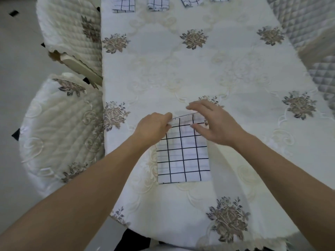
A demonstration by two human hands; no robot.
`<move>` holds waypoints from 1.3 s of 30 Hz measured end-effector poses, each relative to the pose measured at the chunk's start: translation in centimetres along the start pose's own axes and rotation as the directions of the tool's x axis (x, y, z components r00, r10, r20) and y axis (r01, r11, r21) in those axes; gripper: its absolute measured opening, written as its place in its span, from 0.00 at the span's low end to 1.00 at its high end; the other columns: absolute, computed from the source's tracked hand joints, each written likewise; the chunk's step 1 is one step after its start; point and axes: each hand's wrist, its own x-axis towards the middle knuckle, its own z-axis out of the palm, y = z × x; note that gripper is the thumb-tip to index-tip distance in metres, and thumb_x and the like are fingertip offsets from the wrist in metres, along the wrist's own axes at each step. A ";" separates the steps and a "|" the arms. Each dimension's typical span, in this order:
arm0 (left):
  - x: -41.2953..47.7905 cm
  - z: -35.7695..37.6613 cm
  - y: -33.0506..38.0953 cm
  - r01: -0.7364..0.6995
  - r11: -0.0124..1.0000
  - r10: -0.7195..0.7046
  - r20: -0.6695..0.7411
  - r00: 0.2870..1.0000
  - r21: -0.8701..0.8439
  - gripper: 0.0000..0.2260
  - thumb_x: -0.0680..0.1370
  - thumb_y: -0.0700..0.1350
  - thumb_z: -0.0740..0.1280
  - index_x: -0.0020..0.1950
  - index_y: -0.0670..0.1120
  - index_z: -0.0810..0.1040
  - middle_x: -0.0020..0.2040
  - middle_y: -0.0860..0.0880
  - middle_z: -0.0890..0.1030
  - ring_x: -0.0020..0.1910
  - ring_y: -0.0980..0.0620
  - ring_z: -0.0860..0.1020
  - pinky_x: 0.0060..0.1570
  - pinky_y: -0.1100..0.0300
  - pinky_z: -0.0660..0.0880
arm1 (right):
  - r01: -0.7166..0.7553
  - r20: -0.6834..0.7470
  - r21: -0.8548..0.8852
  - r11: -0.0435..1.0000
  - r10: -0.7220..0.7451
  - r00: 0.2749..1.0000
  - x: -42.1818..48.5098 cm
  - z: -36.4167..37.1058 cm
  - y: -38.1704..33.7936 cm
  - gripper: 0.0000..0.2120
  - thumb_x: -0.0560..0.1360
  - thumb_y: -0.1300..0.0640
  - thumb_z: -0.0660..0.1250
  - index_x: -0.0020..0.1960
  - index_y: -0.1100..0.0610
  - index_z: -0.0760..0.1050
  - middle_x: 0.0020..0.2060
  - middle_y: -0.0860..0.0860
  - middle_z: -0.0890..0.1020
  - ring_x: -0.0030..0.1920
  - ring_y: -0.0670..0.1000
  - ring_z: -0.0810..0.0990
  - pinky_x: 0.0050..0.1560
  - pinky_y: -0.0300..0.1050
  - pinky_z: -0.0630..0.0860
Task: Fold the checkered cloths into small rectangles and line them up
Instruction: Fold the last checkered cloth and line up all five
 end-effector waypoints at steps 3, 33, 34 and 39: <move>0.6 0.5 -0.1 -0.026 1.000 0.026 0.027 0.999 0.014 0.07 0.82 0.46 0.60 0.47 0.45 0.65 0.38 0.45 0.75 0.39 0.41 0.74 0.33 0.53 0.66 | -0.036 0.080 0.262 0.964 0.015 0.997 -4.2 1.9 -1.0 0.12 0.77 0.58 0.64 0.58 0.55 0.82 0.56 0.46 0.84 0.60 0.44 0.80 0.60 0.41 0.76; 6.6 1.6 3.6 -0.109 0.993 0.112 0.096 0.989 -0.038 0.10 0.83 0.48 0.59 0.59 0.45 0.74 0.54 0.47 0.79 0.55 0.43 0.76 0.49 0.51 0.71 | -0.103 -0.098 -0.182 0.978 0.086 0.991 -12.0 8.9 2.2 0.17 0.82 0.52 0.60 0.66 0.57 0.78 0.65 0.49 0.79 0.65 0.54 0.76 0.64 0.52 0.73; 6.4 1.5 3.9 -0.114 0.992 0.119 0.084 0.989 -0.052 0.09 0.83 0.47 0.59 0.57 0.45 0.74 0.53 0.46 0.79 0.53 0.43 0.76 0.47 0.50 0.72 | -0.109 -0.098 -0.185 0.977 0.092 0.991 -12.0 8.8 2.2 0.16 0.82 0.52 0.61 0.65 0.57 0.78 0.65 0.49 0.79 0.64 0.54 0.77 0.63 0.52 0.73; 5.3 1.1 4.4 -0.145 0.988 0.148 0.046 0.988 -0.060 0.06 0.83 0.47 0.59 0.54 0.46 0.73 0.49 0.48 0.77 0.48 0.43 0.76 0.42 0.48 0.75 | -0.151 -0.104 -0.219 0.964 0.131 0.986 -11.5 8.5 1.5 0.16 0.80 0.53 0.61 0.63 0.57 0.79 0.63 0.50 0.81 0.58 0.53 0.79 0.55 0.50 0.77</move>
